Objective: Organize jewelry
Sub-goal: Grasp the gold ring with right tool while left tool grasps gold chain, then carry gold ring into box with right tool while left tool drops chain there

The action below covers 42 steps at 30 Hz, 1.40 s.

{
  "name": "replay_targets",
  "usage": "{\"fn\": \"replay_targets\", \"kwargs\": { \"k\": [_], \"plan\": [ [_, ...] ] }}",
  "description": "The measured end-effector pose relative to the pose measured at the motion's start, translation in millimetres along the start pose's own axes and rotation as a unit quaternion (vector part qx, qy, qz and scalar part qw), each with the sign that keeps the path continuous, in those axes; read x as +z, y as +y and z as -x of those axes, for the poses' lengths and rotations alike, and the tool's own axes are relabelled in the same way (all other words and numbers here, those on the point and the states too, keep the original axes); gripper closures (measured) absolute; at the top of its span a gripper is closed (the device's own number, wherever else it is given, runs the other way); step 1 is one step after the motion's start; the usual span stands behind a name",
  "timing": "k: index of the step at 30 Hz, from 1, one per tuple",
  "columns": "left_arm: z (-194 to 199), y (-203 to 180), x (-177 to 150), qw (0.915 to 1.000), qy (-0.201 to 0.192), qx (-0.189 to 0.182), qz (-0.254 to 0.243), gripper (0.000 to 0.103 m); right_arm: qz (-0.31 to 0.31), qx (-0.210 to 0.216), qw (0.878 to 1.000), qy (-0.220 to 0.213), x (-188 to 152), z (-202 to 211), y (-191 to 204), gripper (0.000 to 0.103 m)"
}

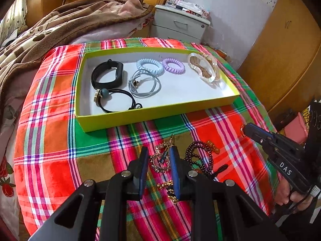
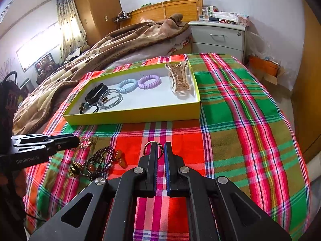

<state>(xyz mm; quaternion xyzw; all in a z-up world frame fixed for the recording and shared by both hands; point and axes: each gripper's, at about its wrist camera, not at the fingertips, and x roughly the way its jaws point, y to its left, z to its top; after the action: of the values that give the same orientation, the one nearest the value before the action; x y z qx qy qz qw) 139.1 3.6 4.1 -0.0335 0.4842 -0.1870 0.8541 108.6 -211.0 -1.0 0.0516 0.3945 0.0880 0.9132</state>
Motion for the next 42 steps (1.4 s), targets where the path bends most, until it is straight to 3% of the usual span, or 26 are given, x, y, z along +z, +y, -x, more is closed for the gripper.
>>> {"fn": "replay_targets", "kwargs": {
  "k": [19, 29, 42],
  "plan": [
    [23, 7, 15, 0.9995, -0.032, 0.0, 0.009, 0.084, 0.002, -0.005, 1.0, -0.019, 15, 8, 3, 0.097],
    [26, 14, 50, 0.9983, -0.057, -0.001, 0.011, 0.084, 0.015, -0.003, 0.999, -0.029, 46, -2, 15, 0.097],
    [-4, 18, 105, 0.9978, -0.064, -0.012, 0.015, 0.084, 0.021, -0.002, 1.0, -0.004, 78, -55, 23, 0.097]
  ]
}}
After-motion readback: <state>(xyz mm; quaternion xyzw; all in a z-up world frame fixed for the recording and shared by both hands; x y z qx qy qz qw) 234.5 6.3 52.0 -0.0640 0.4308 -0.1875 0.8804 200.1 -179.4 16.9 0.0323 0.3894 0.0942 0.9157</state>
